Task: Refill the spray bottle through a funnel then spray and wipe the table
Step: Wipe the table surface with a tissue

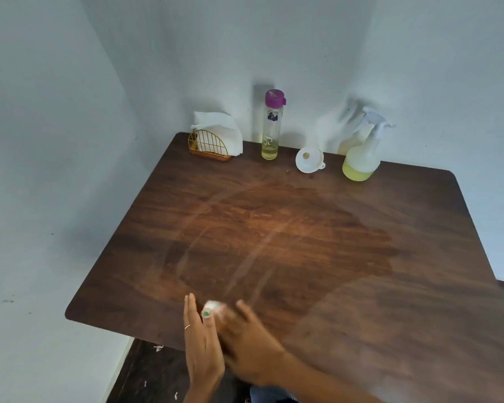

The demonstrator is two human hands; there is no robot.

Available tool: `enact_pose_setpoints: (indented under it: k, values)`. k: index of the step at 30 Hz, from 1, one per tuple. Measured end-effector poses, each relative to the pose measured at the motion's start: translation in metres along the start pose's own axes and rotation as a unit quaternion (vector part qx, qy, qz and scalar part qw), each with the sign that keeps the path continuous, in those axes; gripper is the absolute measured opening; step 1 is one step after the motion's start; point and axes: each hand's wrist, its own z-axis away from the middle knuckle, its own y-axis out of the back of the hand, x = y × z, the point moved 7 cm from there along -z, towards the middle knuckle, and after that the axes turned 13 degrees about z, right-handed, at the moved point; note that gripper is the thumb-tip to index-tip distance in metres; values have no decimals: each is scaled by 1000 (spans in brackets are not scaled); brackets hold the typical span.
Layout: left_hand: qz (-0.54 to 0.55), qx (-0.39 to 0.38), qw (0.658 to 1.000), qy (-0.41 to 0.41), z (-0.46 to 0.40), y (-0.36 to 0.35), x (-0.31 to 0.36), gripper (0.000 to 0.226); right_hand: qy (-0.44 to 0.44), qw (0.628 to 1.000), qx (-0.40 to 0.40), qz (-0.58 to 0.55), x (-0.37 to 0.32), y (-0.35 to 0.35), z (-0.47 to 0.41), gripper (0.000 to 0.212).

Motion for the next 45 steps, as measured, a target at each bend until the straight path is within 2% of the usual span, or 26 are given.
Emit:
enact_pose_setpoints:
  k: [2, 3, 4, 5, 7, 9, 10, 12, 14, 16, 19, 21, 22, 23, 25, 26, 28, 30, 31, 34, 36, 39, 42, 45]
  values:
    - [4, -4, 1000, -3, 2, 1, -1, 88, 119, 992, -13, 45, -18, -6, -6, 51]
    - [6, -3, 1000, -6, 3, 1, 1, 87, 132, 990, -6, 41, 0, -8, -16, 48]
    - [4, 0, 1000, -4, 4, 2, 2, 85, 109, 994, -9, 19, 29, -6, -25, 50]
    - [5, 1, 1000, -1, 4, 3, 3, 80, 47, 999, -4, -2, 70, -4, -35, 55]
    - [1, -3, 1000, 2, 8, 2, 4, 73, -148, 988, 21, -34, 171, 7, -37, 65]
    - [-2, -16, 1000, 4, 11, 2, 3, 69, -339, 936, -35, -90, 254, 1, -14, 63]
    - [-2, -19, 1000, 6, 12, 2, 1, 70, -394, 909, -67, -118, 276, -3, -3, 61]
    - [-1, -19, 1000, 8, 16, 2, 0, 73, -422, 895, -94, -110, 272, -6, -2, 66]
    - [0, -15, 1000, 11, 17, 2, -1, 70, -346, 932, -77, -82, 214, -5, -20, 75]
    - [4, -12, 1000, 11, 17, 1, -3, 71, -181, 980, -65, -41, 122, -7, -23, 81]
    - [10, -21, 1000, 12, 18, 0, -7, 76, 20, 999, -36, 15, 12, -8, 31, 69]
    - [1, -30, 999, 12, 20, -3, -9, 82, 78, 995, -54, 12, 10, -12, 61, 66]
    - [-3, -31, 999, 11, 22, -5, -9, 84, 67, 997, -43, -2, 32, -10, 69, 65]
    - [-10, -30, 999, 11, 23, -7, -9, 83, 33, 999, -22, -21, 66, -8, 73, 66]
    - [-27, -26, 999, 13, 25, -9, -8, 79, -108, 994, 6, -29, 159, -6, 81, 66]
    - [-37, -26, 999, 14, 26, -10, -8, 77, -201, 979, -1, -31, 210, -7, 92, 63]
    - [-53, -33, 998, 17, 27, -13, -8, 72, -382, 921, -29, -64, 287, -12, 122, 60]
    - [-66, -39, 997, 22, 28, -17, -10, 73, -476, 873, -43, -96, 307, -19, 131, 63]
    - [-71, -40, 996, 24, 29, -18, -10, 73, -490, 866, -39, -92, 296, -18, 124, 67]
    - [-81, -47, 995, 38, 32, -20, -10, 75, -440, 894, 19, -85, 211, -7, 88, 73]
    - [-80, -54, 995, 35, 35, -21, -9, 76, -345, 936, 46, -51, 132, -5, 66, 64]
    - [-83, -58, 994, 40, 36, -21, -11, 72, -186, 982, 15, 12, 28, -23, 49, 50]
    - [-133, -50, 989, 34, 34, -22, -14, 64, -91, 993, -45, 54, 6, -21, 40, 36]
    - [-198, -23, 980, 18, 37, -23, -9, 59, -87, 993, -22, 75, 28, 15, 30, 25]
